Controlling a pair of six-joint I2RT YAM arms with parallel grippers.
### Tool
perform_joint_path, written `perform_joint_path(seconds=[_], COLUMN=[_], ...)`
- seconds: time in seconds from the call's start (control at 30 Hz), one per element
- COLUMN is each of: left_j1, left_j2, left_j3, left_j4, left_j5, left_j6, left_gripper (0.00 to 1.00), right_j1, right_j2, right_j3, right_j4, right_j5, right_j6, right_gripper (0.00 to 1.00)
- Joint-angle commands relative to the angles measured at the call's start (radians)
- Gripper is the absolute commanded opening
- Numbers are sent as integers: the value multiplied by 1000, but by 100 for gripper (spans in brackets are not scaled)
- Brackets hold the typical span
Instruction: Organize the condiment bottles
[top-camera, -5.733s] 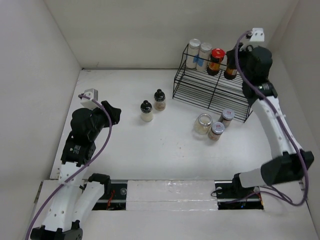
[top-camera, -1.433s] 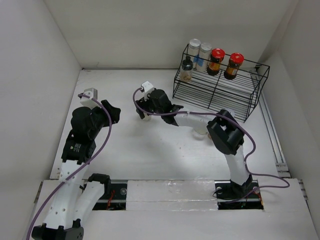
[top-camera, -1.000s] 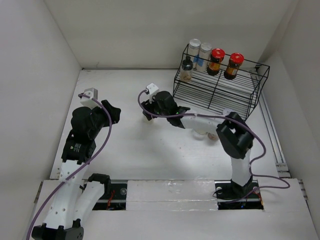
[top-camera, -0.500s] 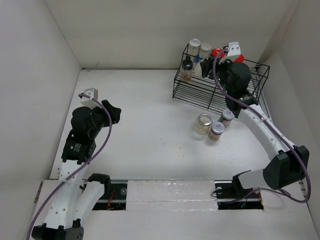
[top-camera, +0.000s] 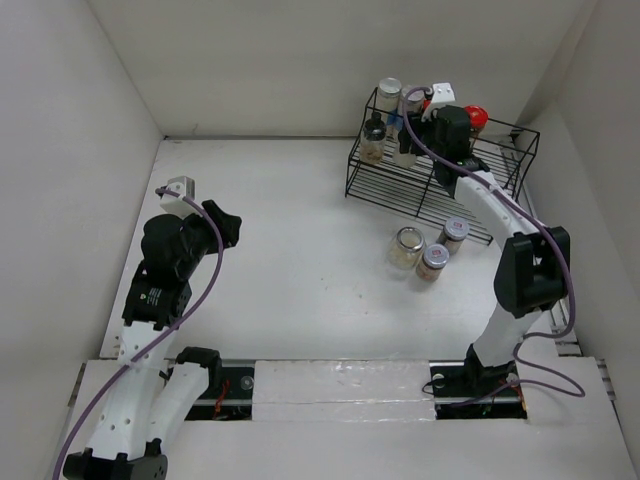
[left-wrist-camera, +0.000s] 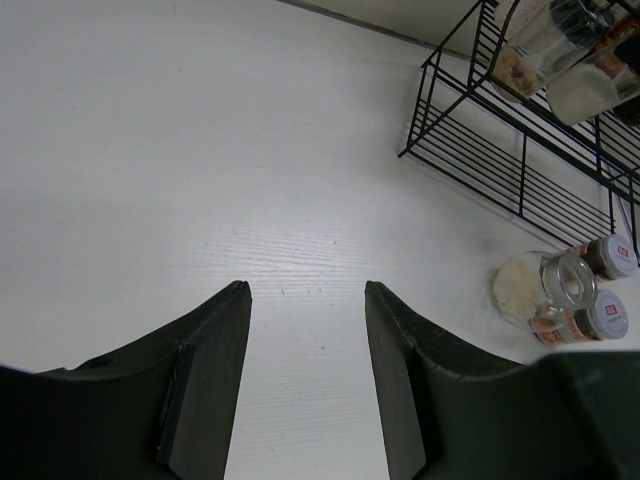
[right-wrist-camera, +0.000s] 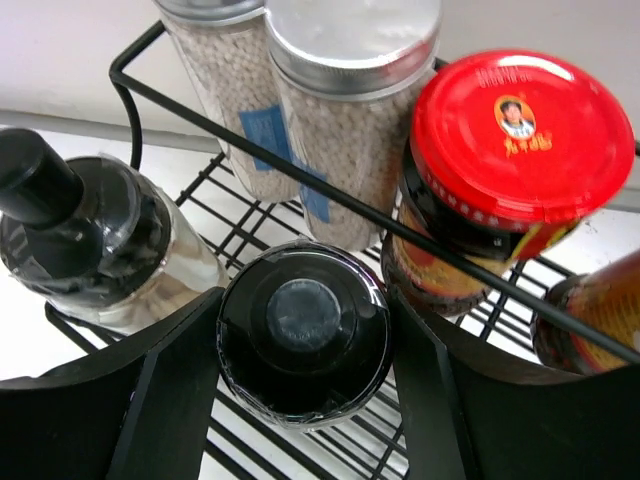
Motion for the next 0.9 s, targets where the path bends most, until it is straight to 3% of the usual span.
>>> perform_joint_path(seconds=[0.0, 0.03, 0.13, 0.17, 0.2, 0.3, 0.53, 0.63, 0.67, 0.7, 0.73, 0.8, 0.83, 0.87], left_j1=[7, 7, 7, 7, 7, 7, 7, 7, 7, 7, 7, 7, 7, 7], left_j2=[-12, -12, 0, 0, 0, 0, -10, -10, -10, -21, -30, -30, -30, -30], left_j3=[6, 6, 6, 6, 6, 6, 6, 6, 6, 6, 6, 6, 6, 6], left_j4=[45, 45, 45, 45, 45, 45, 45, 45, 45, 45, 45, 45, 45, 45], left_j5=[4, 4, 4, 4, 4, 4, 4, 4, 13, 13, 13, 13, 13, 13], left_j6=[10, 10, 10, 10, 10, 10, 10, 10, 10, 10, 10, 10, 10, 10], left_gripper=[45, 45, 45, 45, 45, 45, 45, 45, 45, 45, 45, 45, 45, 45], right_j1=[2, 14, 25, 34, 34, 44, 62, 89, 102, 132, 154, 200, 229, 229], right_j2=[-16, -16, 6, 6, -10, -57, -249, -400, -445, -489, -576, -643, -664, -694], right_j3=[101, 101, 110, 110, 110, 99, 4, -168, -236, -311, -473, -618, -669, -736], right_j4=[63, 52, 32, 32, 32, 11, 0, 10, 27, 50, 119, 179, 179, 155], right_j5=[3, 3, 3, 17, 26, 34, 34, 83, 83, 109, 124, 219, 247, 276], right_j6=[-30, -30, -30, -30, -30, -30, -19, 44, 74, 105, 154, 203, 216, 225], right_gripper=[45, 45, 58, 66, 81, 97, 100, 86, 34, 10, 0, 3, 14, 41])
